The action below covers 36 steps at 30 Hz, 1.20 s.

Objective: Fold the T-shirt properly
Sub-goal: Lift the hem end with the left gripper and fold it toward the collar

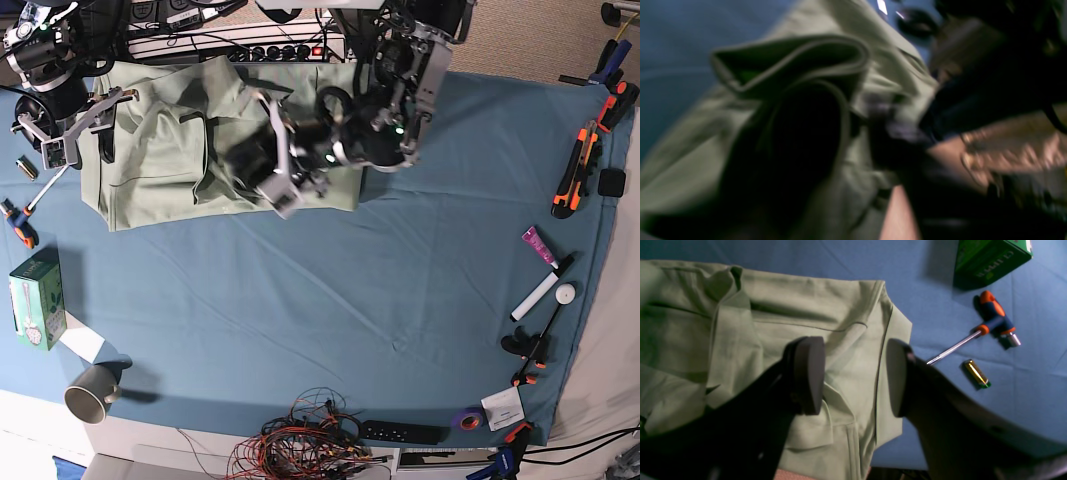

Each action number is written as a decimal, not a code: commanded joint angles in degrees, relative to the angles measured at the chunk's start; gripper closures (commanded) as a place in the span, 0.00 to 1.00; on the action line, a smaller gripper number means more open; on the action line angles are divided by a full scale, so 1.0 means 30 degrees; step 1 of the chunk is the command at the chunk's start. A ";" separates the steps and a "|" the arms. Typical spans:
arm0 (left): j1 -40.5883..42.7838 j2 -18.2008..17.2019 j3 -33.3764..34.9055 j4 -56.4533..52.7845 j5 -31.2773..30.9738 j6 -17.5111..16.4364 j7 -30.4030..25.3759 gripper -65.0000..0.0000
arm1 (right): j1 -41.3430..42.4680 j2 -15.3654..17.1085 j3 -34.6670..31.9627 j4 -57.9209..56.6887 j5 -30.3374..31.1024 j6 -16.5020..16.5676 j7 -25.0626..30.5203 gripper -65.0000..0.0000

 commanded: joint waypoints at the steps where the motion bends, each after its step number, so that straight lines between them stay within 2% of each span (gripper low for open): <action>1: -0.0175 0.0321 0.0459 0.0291 -0.0495 0.0000 -0.0510 0.47 | -0.0051 0.0211 0.0146 0.0262 0.0131 -0.0087 0.0561 0.54; 2: -0.0168 0.0321 0.0852 0.0291 -0.0488 0.0386 -0.0539 0.41 | -0.0051 0.0211 0.0146 0.0262 0.0131 -0.0087 0.0554 0.54; 4: -0.0175 0.0328 0.1530 0.0291 0.0029 0.0962 -0.0561 0.41 | -0.0051 0.0219 0.0146 0.0262 0.0131 -0.0087 0.0554 0.54; 9: -0.0291 0.0313 0.1770 0.0291 0.0845 0.0947 -0.0546 0.43 | -0.0051 0.0211 0.0146 0.0262 0.0131 -0.0087 0.0561 0.54; 12: -0.0444 0.0306 0.1326 0.0459 0.0816 0.0780 -0.0335 0.58 | -0.0051 0.0219 0.0146 0.0262 0.0131 -0.0087 0.0546 0.54; 15: -0.0488 0.0182 0.0495 0.1137 -0.0007 0.0029 0.0372 0.87 | -0.0051 0.0219 0.0146 0.0262 0.0117 -0.0087 0.0546 0.54; 17: -0.0481 0.0029 -0.0306 0.1734 -0.0933 -0.0321 0.1173 0.97 | -0.0051 0.0211 0.0146 0.0262 0.0117 -0.0087 0.0546 0.54; 22: -0.0372 -0.0787 -0.2688 0.2565 -0.2492 -0.0233 0.1668 1.00 | -0.0051 0.0219 0.0146 0.0262 0.0124 -0.0087 0.0554 0.54; 24: -0.0248 -0.1151 -0.3628 0.2579 -0.2492 0.0437 0.1639 1.00 | -0.0051 0.0219 0.0146 0.0262 0.0124 -0.0087 0.0554 0.54; 27: 0.0124 -0.1741 -0.4568 0.2535 -0.1530 0.1188 0.1326 1.00 | -0.0051 0.0219 0.0146 0.0262 0.0124 -0.0087 0.0576 0.54; 30: 0.0605 -0.2171 -0.4488 0.2295 0.0131 0.2317 0.0772 1.00 | -0.0051 0.0219 0.0146 0.0262 0.0124 -0.0087 0.0576 0.54; 36: 0.0940 -0.2186 -0.3934 0.2186 0.1581 0.2237 0.0029 1.00 | -0.0051 0.0211 0.0146 0.0262 0.0124 -0.0087 0.0627 0.54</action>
